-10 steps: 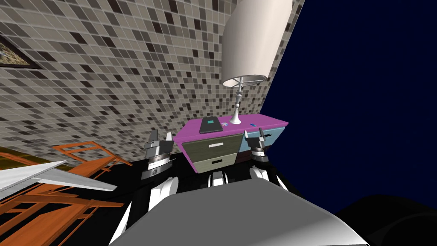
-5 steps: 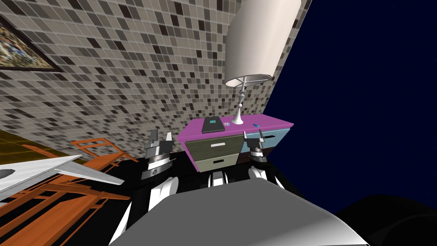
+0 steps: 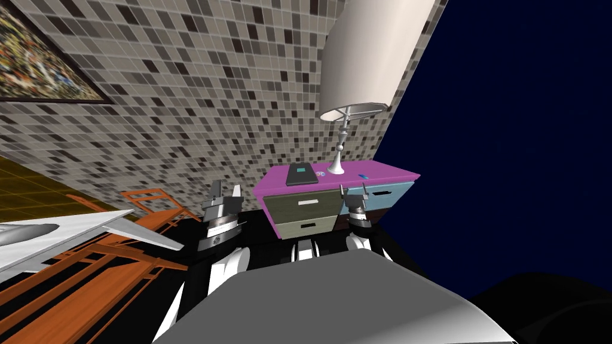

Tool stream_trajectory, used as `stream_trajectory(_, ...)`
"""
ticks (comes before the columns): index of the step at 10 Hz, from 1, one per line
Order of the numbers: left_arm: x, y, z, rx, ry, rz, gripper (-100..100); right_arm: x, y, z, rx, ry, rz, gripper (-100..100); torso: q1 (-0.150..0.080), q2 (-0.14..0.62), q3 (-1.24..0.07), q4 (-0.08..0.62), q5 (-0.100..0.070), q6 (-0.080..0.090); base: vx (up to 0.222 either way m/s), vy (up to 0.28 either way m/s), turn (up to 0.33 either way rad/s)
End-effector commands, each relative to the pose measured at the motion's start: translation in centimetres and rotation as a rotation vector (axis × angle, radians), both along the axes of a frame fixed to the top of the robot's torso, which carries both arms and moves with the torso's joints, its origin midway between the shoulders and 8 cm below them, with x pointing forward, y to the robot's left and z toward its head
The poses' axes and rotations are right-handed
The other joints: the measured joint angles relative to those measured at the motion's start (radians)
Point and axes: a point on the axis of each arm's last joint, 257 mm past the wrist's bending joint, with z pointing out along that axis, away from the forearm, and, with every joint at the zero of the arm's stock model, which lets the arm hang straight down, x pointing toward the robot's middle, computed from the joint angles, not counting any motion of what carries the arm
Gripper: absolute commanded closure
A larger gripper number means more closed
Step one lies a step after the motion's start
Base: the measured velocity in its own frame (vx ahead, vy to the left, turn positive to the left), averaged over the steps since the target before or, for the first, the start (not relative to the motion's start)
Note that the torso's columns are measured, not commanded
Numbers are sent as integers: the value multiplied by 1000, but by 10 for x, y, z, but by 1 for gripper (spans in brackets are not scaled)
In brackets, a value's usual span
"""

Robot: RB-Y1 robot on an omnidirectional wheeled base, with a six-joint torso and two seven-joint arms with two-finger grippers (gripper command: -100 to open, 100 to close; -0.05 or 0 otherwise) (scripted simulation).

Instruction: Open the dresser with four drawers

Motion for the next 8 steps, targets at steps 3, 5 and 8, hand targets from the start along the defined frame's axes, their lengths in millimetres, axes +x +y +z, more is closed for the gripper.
stream_trajectory(3, 0, 0, 0, 0, 0, 0, 0, 4, -4, -16, 170, -11, 100, -100, 0, 0, 0, 0, 0, 0, -1, 14, 63)
stream_trajectory(5, 0, 0, 0, 0, 0, 0, 0, 4, -4, -16, 198, -17, 125, -100, 1, 0, 0, 0, 0, 0, -2, 14, 42)
stream_trajectory(8, 0, 0, 0, 0, 0, 0, 0, 6, -5, -25, 293, -25, 179, -100, 1, 0, 0, 0, 0, 0, -3, 15, 69)
